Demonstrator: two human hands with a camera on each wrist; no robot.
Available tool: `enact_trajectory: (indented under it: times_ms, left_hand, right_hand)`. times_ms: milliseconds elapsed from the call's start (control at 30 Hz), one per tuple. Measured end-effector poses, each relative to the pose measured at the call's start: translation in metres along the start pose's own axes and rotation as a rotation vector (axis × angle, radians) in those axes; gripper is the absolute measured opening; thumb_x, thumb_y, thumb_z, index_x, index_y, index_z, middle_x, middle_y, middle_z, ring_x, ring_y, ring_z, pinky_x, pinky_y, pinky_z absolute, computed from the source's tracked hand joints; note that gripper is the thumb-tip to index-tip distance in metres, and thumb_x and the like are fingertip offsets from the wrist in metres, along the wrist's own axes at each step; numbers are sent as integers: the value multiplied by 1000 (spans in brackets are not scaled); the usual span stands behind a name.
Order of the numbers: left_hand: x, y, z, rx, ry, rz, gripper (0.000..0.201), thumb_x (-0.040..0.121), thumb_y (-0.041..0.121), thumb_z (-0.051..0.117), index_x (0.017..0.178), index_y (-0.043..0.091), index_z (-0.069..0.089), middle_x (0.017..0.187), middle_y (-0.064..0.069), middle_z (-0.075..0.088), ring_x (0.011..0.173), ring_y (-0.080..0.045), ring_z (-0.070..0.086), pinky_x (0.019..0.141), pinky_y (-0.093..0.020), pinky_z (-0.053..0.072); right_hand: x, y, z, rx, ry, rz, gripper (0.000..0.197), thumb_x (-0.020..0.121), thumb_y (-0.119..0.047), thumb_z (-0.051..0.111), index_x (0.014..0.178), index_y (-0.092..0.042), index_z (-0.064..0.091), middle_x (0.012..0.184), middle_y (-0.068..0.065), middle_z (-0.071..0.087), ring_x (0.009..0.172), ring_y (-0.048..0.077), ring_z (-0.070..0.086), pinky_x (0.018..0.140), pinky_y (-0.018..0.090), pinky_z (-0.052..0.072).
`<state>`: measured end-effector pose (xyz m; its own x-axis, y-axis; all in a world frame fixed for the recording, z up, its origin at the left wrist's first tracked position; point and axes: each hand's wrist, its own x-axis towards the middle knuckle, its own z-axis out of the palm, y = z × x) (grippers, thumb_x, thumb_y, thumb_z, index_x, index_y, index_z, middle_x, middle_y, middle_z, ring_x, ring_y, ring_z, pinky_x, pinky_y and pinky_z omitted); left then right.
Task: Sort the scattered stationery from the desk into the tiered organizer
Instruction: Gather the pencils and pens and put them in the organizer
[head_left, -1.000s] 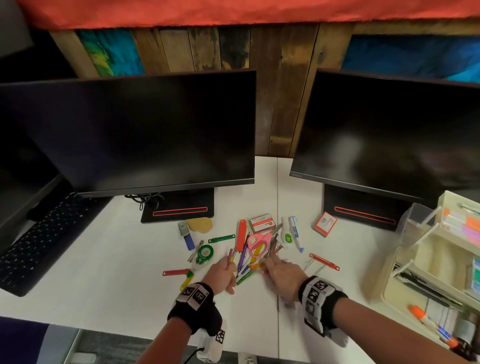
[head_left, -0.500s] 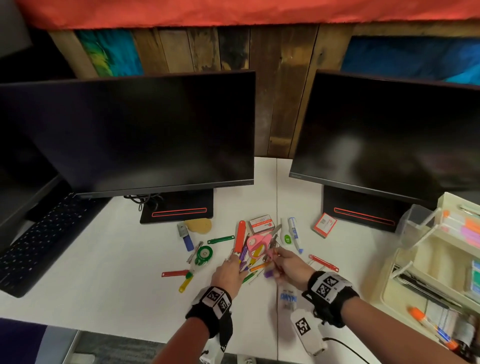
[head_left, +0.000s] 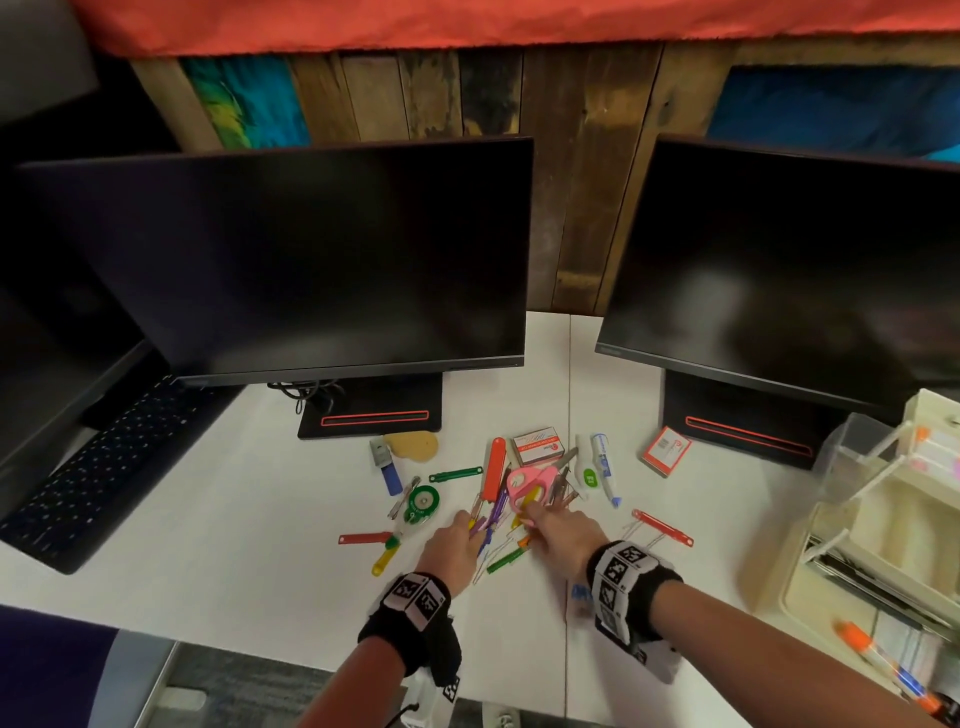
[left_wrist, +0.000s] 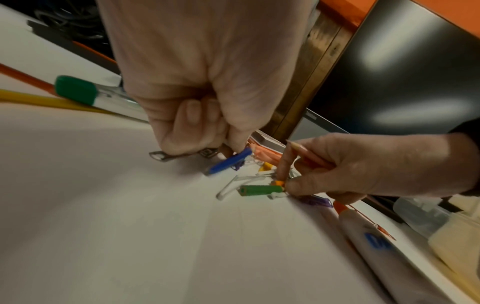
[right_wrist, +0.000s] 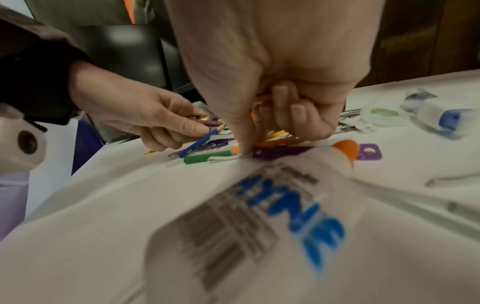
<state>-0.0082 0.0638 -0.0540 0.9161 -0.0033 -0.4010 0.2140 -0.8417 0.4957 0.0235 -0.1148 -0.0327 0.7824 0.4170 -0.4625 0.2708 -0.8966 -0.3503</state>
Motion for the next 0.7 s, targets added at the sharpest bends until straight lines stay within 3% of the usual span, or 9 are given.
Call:
enact_trajectory:
  times_ms: [233, 367, 500, 600, 700]
  left_hand:
    - [-5, 2, -2, 119, 48, -46, 27, 101, 28, 34, 118, 7, 38, 107, -13, 66, 98, -32, 63, 79, -38, 47]
    - [-12, 7, -2, 158, 85, 2, 20, 101, 22, 30, 117, 12, 37, 109, -8, 63, 96, -31, 63, 78, -39, 47]
    - [-13, 0, 2, 174, 22, 88, 26, 95, 9, 37, 120, 15, 38, 122, -4, 59, 97, -32, 63, 78, -40, 51]
    - [-14, 1, 0, 283, 5, 124, 25, 99, 17, 34, 123, 13, 38, 118, -6, 60, 93, -32, 63, 74, -38, 48]
    - [-11, 5, 1, 412, 14, 158, 31, 102, 23, 31, 130, 14, 36, 123, -5, 54, 95, -31, 62, 74, -39, 47]
  right_hand:
    - [4, 1, -4, -1, -81, 21, 32, 95, -22, 41, 125, -13, 39, 117, 14, 60, 104, 32, 58, 87, 37, 45]
    - [-3, 5, -10, 0, -77, -18, 30, 98, -26, 36, 123, -11, 38, 116, 14, 58, 100, 31, 58, 82, 34, 43]
    - [-14, 19, -17, 283, 17, 6, 23, 98, -24, 34, 117, -12, 39, 114, 7, 52, 88, 19, 57, 79, 30, 46]
    - [-15, 36, -17, 488, 66, 102, 11, 99, -21, 36, 104, -11, 40, 99, 4, 49, 75, 8, 52, 66, 17, 43]
    - [-19, 45, -13, 736, 84, 183, 10, 101, -21, 36, 98, -12, 40, 86, 2, 50, 68, 7, 46, 56, 14, 39]
